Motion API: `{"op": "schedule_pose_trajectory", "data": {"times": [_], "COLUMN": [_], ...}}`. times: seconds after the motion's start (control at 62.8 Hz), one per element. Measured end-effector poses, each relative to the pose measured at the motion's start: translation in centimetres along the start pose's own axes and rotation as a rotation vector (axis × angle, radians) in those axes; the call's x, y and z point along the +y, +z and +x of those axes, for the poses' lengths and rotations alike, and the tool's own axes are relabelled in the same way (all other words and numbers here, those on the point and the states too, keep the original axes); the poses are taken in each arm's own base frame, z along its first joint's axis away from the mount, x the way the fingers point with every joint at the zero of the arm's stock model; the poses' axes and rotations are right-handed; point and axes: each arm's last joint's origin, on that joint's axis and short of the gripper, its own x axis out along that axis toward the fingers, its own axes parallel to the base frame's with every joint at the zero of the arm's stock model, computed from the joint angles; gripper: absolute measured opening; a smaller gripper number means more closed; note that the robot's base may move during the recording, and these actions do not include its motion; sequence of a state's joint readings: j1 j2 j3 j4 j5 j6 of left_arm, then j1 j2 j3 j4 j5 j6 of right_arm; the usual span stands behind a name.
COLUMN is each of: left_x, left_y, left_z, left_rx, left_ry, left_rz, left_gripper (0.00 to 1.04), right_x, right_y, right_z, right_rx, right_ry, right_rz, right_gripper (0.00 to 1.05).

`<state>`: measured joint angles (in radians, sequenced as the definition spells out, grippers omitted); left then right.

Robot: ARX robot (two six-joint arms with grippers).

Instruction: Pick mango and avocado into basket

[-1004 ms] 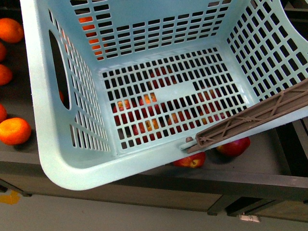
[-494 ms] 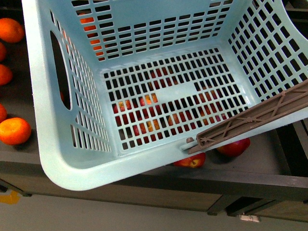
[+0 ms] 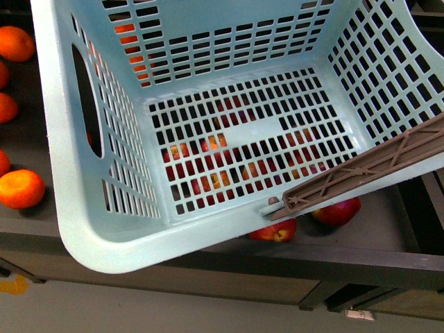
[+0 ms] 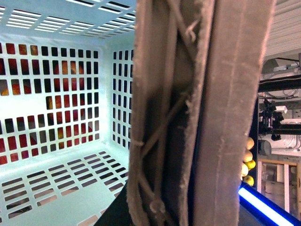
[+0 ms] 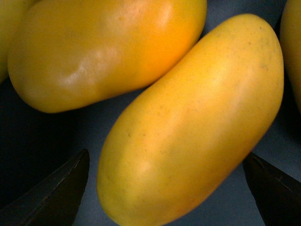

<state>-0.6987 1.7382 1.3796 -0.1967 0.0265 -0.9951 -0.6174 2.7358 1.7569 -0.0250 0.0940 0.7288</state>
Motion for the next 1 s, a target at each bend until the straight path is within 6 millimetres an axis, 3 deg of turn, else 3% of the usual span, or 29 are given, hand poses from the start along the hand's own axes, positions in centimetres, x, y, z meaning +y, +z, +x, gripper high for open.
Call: {"op": "schedule_pose_trajectory", "data": {"times": [0.733, 1.004], "left_x": [0.0, 0.0], "left_y": [0.0, 0.0], "left_z": [0.0, 0.0], "left_rx": [0.0, 0.0], "left_ry": [0.0, 0.0], "left_rz": [0.0, 0.0], "left_gripper": [0.15, 0.15], "right_x": [0.4, 0.1], "right_y": [0.6, 0.9], "right_z": [2.5, 2.6], "right_rx": [-0.026, -0.022], "right_ry": [-0.017, -0.015], "right_rz": [0.022, 0.021], "right_gripper": [0.96, 0.64]}}
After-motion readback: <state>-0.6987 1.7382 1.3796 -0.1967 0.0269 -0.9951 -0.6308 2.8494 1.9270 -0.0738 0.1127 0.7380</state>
